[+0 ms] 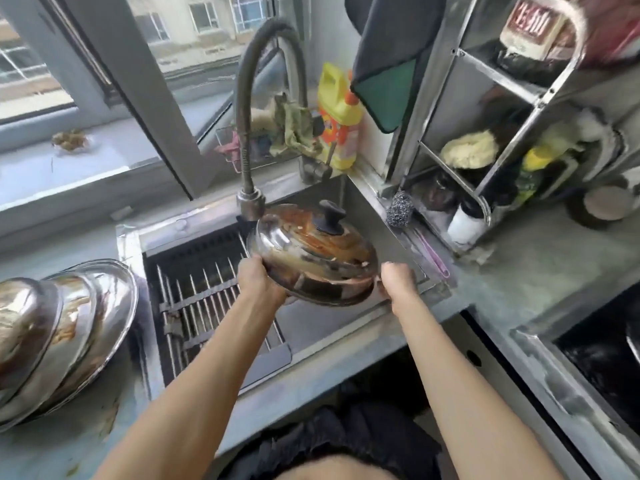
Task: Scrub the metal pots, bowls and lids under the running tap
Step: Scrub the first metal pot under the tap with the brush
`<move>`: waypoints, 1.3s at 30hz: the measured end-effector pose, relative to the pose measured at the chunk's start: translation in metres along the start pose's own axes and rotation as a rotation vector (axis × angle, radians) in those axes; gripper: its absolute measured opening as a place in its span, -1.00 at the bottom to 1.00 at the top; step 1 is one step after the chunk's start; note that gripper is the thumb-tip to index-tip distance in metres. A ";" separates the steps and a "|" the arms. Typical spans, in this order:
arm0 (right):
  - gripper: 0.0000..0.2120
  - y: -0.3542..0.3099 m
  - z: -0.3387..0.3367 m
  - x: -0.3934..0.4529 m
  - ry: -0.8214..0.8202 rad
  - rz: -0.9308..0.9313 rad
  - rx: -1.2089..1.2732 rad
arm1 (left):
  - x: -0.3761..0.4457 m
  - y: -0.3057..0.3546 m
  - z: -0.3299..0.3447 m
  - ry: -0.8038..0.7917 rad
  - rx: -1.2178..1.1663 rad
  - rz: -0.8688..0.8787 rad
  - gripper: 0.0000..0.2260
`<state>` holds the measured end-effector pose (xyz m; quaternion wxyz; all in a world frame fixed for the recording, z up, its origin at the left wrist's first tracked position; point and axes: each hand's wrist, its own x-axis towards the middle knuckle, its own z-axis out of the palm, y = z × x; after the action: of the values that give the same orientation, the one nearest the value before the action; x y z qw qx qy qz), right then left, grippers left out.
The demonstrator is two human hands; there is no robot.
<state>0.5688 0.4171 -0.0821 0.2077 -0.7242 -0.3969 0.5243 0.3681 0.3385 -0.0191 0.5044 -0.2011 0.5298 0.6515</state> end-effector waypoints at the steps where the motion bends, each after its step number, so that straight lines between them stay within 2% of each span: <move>1: -0.68 -0.004 -0.012 0.009 0.069 -0.085 -0.152 | 0.008 -0.006 0.010 0.046 0.025 0.005 -0.61; 4: -0.73 -0.018 -0.034 0.027 0.197 -0.331 -0.427 | 0.028 -0.024 0.034 0.098 0.143 0.050 -0.63; 6: -0.69 -0.023 -0.041 0.045 0.215 -0.516 -0.672 | 0.021 -0.035 0.054 0.135 0.284 0.126 -0.79; 7: -0.65 -0.023 -0.042 0.052 0.215 -0.585 -0.800 | 0.013 -0.037 0.061 0.115 0.346 0.163 -0.75; 11: -0.48 -0.025 -0.046 0.084 0.189 -0.536 -1.018 | 0.015 -0.041 0.088 0.056 0.629 0.330 -0.71; 14: -0.53 -0.024 -0.040 0.101 0.263 -0.554 -1.046 | 0.025 -0.036 0.095 0.028 0.782 0.409 -0.78; 21: -0.67 -0.025 -0.039 0.113 0.297 -0.515 -0.909 | 0.036 -0.032 0.094 0.030 0.753 0.378 -0.92; 25: -0.73 -0.046 -0.025 0.098 0.125 -0.470 -0.632 | 0.036 -0.030 0.086 0.080 0.661 0.305 -0.89; 29: -0.86 -0.073 -0.007 0.089 -0.030 -0.603 -0.527 | 0.027 -0.022 0.059 0.188 0.458 0.200 -0.85; 33: -0.76 -0.107 0.019 0.080 -0.068 -0.725 -0.733 | 0.031 -0.013 0.031 0.231 0.285 0.144 -0.77; 37: -0.69 -0.139 0.052 0.073 -0.045 -0.848 -1.189 | 0.042 0.000 0.015 0.269 0.234 0.177 -0.81; 39: -0.52 -0.153 0.074 0.074 -0.048 -0.856 -1.330 | 0.050 0.009 0.015 0.263 0.218 0.188 -0.79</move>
<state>0.4559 0.5589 -0.0431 -0.0938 -0.4690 -0.8756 0.0670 0.3436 0.3746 -0.0493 0.3867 -0.1784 0.6748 0.6028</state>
